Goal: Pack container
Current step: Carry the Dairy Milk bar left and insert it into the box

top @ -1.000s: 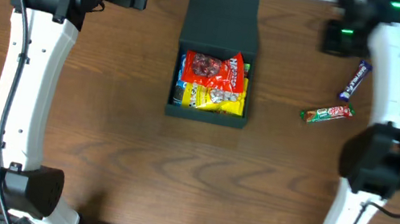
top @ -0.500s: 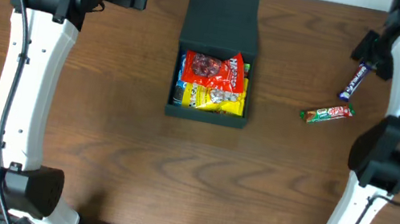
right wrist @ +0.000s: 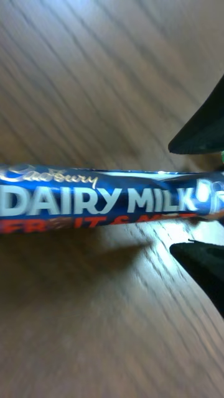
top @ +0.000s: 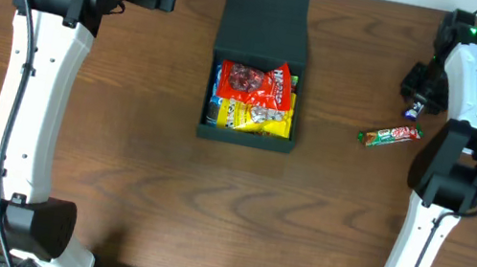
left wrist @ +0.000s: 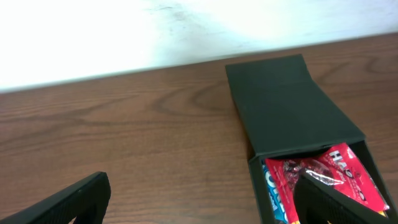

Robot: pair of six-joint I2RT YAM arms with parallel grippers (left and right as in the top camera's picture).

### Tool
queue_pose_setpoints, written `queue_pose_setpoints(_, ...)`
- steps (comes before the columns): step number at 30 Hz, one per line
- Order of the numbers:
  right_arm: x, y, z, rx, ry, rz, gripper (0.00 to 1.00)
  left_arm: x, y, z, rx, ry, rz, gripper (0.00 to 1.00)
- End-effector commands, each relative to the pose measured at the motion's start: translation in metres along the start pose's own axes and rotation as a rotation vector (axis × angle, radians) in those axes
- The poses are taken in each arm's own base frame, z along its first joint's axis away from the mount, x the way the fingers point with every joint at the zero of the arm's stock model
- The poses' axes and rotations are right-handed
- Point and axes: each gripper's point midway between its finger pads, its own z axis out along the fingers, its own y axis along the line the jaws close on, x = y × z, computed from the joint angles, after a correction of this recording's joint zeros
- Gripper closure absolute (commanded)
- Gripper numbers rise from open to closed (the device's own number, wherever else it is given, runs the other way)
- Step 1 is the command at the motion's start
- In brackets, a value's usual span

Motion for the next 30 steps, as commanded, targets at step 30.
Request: queue_pose_setpoints(30,0.202,0.28,-0.194,-0.575,-0.035,-0.789,0.93,-0.019,0.01,-0.009,-0.052,-0.075,0.019,0.05)
